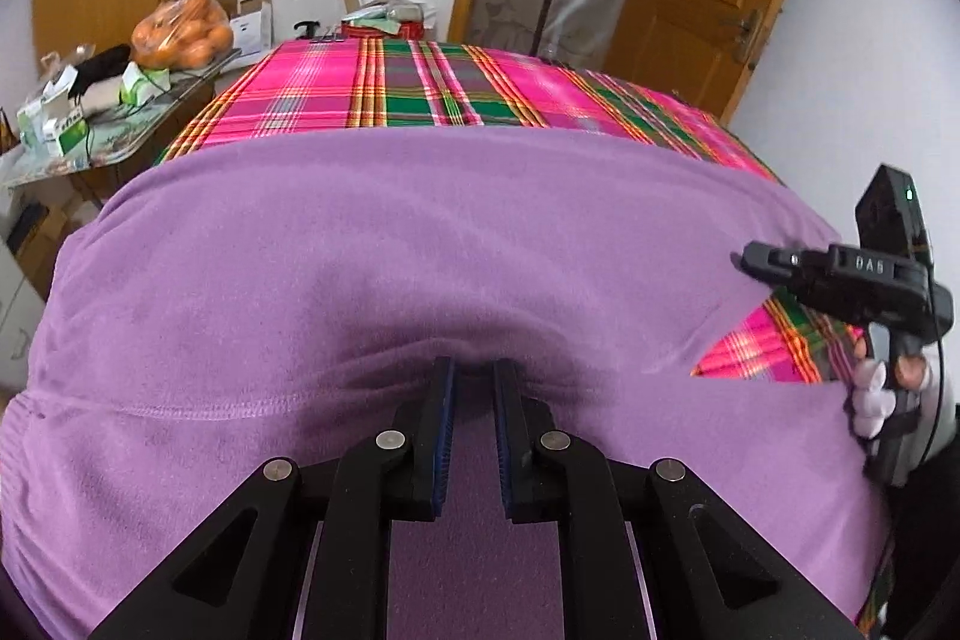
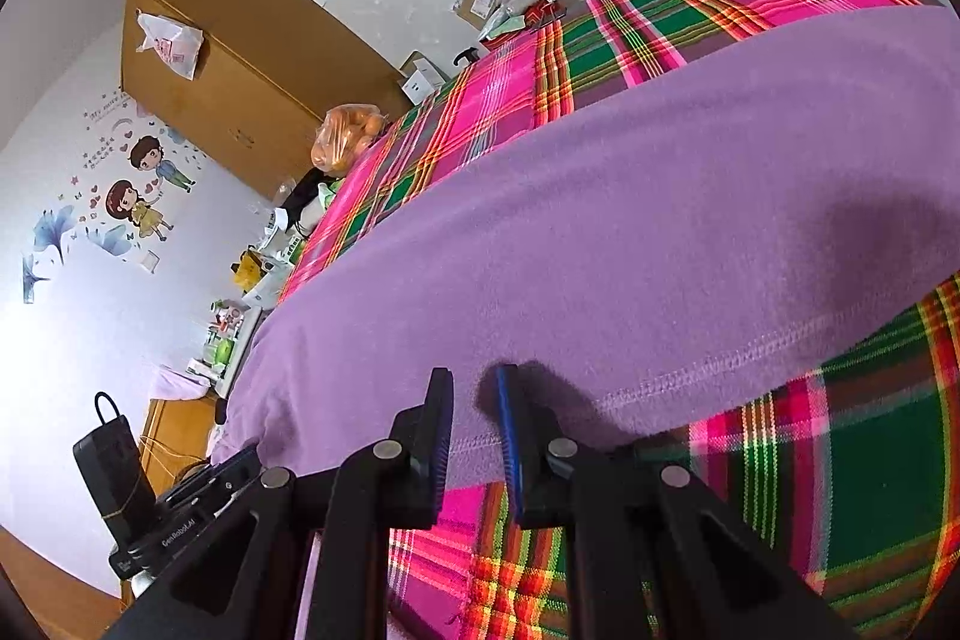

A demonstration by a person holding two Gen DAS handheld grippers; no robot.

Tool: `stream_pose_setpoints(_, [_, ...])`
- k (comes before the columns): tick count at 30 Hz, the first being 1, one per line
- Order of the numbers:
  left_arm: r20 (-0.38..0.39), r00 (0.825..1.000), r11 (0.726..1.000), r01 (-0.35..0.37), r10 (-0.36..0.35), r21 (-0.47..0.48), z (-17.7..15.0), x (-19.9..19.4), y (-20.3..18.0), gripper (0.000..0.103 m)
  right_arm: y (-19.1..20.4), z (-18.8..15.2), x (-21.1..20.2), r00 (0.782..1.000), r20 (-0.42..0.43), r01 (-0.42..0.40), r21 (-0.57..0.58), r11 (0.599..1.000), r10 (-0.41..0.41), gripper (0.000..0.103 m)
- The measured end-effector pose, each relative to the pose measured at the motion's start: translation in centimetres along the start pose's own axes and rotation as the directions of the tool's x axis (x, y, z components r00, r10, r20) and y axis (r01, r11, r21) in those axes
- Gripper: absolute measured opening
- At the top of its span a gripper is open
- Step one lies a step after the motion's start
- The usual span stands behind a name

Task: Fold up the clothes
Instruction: 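Open the left gripper and hold the right gripper over the folded edge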

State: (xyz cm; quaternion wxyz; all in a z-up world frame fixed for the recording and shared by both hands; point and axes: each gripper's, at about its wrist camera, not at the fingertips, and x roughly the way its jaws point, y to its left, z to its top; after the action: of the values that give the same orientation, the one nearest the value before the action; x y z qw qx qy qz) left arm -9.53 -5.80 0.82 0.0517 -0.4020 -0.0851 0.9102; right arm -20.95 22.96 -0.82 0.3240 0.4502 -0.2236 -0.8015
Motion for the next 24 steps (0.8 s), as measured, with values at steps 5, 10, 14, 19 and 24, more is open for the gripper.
stream_pose_setpoints(5, [0.031,0.999,1.000,0.014,-0.014,-0.012,-0.8,-1.8,-0.5,0.013,-0.1,0.0,-0.2,1.000,-0.003,-0.005,0.004,1.000,0.005,0.015])
stream_pose_setpoints(10, [0.014,1.000,1.000,0.015,-0.015,0.001,-1.6,-1.8,-1.1,0.013,-0.2,0.0,-0.3,1.000,-0.003,-0.011,0.012,1.000,0.011,0.015])
stream_pose_setpoints(14, [-0.019,1.000,1.000,-0.002,0.002,0.003,-2.0,-0.9,-1.2,0.020,-0.3,0.1,-0.5,1.000,0.004,-0.018,0.026,0.999,0.018,0.017])
stream_pose_setpoints(19, [-0.022,0.998,0.998,-0.052,0.053,0.048,-2.2,-0.8,-2.1,0.020,-1.5,0.3,-2.4,0.994,0.101,-0.056,0.074,0.996,0.048,0.027])
stream_pose_setpoints(24, [-0.021,0.997,0.997,-0.068,0.069,0.045,-2.3,-0.8,-2.1,0.021,-4.3,0.3,-5.0,0.970,0.243,-0.081,0.216,0.973,0.027,0.027])
